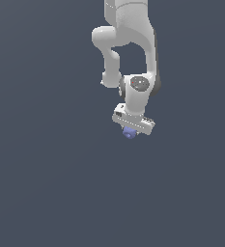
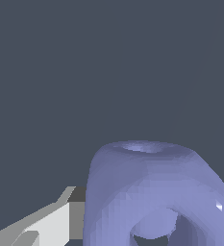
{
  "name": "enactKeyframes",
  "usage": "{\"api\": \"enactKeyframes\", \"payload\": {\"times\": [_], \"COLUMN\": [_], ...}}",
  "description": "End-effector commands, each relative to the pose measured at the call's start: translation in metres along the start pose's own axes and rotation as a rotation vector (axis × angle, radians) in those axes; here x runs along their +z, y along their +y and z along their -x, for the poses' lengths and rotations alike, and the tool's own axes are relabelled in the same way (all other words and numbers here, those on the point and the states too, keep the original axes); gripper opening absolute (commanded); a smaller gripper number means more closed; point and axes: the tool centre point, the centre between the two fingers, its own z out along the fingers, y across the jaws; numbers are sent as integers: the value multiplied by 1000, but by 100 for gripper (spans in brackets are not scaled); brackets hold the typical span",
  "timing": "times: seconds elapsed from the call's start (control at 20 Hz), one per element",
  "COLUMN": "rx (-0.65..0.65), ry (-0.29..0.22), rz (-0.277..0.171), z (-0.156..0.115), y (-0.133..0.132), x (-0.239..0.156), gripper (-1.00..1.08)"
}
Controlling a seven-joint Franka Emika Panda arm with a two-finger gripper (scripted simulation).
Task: Pick up the object and move it to a goal position.
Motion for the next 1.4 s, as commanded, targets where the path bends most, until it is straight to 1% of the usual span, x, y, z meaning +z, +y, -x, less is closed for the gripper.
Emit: {"api": "enactKeyframes", "payload": {"times": [0.0, 0.4, 1.35], "rx": [0, 1, 2], "ry": [1, 0, 1], "rz": [-1, -1, 1], "z": [1, 9, 30], "y": [1, 10, 33], "x": [-14, -78, -276], "gripper": [-100, -100, -100]}}
